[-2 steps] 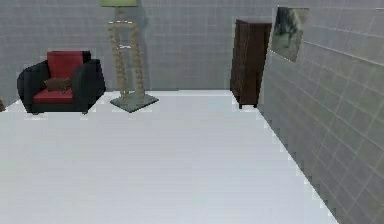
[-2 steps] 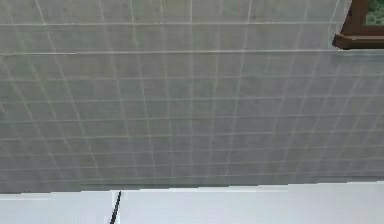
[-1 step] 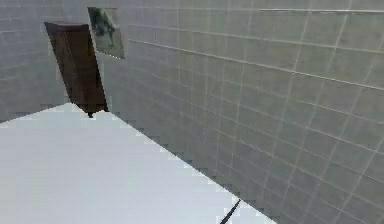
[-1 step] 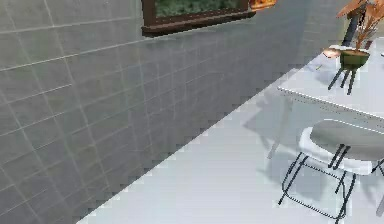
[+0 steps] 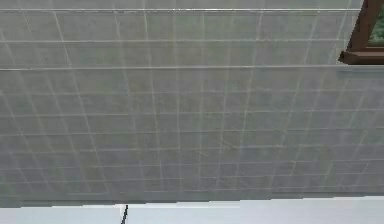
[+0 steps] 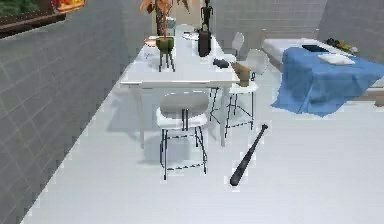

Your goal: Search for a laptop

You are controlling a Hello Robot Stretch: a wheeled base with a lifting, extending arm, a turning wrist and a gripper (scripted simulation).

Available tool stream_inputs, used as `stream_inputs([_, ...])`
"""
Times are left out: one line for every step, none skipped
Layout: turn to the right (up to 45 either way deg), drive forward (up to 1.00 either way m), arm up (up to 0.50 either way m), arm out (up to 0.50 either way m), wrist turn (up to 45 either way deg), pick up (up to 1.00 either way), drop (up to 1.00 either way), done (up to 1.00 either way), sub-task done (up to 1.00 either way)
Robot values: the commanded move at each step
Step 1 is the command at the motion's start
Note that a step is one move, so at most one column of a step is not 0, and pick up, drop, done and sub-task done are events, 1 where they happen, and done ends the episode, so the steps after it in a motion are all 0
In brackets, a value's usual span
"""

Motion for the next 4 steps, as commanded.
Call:
stream_inputs([45.0, 0.00, 0.00, 0.00, 0.0, 0.00, 0.00, 0.00, 0.00])
stream_inputs([15.0, 0.00, 0.00, 0.00, 0.0, 0.00, 0.00, 0.00, 0.00])
stream_inputs([0.0, 1.00, 0.00, 0.00, 0.0, 0.00, 0.00, 0.00, 0.00])
stream_inputs([3.0, 0.00, 0.00, 0.00, 0.0, 0.00, 0.00, 0.00, 0.00])
